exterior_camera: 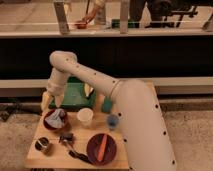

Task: Place towel in red bowl

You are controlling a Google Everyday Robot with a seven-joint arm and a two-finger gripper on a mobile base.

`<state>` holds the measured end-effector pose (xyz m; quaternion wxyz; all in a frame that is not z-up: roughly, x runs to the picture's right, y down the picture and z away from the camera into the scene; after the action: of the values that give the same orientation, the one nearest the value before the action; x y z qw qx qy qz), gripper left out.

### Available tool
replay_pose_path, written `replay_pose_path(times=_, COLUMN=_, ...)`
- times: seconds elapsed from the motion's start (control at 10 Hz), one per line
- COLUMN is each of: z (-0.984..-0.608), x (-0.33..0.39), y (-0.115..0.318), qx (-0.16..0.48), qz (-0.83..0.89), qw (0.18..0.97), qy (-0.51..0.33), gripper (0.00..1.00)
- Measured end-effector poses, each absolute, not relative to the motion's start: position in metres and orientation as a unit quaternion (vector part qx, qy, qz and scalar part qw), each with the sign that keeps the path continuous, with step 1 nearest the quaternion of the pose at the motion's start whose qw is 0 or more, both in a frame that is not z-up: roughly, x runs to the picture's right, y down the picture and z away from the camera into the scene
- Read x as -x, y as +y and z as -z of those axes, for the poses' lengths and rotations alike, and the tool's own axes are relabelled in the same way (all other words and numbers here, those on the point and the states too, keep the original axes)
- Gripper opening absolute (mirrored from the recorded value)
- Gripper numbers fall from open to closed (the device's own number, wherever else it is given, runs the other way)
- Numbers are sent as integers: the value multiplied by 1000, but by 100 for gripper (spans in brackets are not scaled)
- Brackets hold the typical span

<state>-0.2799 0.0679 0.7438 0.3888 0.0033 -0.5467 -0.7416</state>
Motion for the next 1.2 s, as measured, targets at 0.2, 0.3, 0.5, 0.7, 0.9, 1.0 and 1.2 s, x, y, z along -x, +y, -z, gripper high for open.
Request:
replay_pose_path(times=0.2, z=-741, x=280, y=66, qx=-25, qz=741, qw=386, qy=-549, gripper=80)
replay_pose_path(times=0.3, z=-741, x=281, y=67, qx=-25, qz=741, qw=386, qy=-550, gripper=80)
replay_pose_path(times=0.5, z=-741, x=282, y=67, qx=-25, qz=741, qw=385, qy=-550, gripper=80)
replay_pose_path(times=0.7, z=-741, x=281, y=67, qx=-25, qz=741, qw=385, qy=-550, gripper=80)
replay_pose_path(times=0.9, z=-741, x=280, y=67, qx=-25, qz=741, qw=386, qy=-550, gripper=80)
replay_pose_path(times=1.0, z=-741, x=280, y=67, qx=-25, qz=741, qw=386, qy=-550, gripper=80)
replay_pose_path(times=1.2, z=-741, x=281, y=67, qx=-25, qz=741, qw=385, qy=-550, gripper=80)
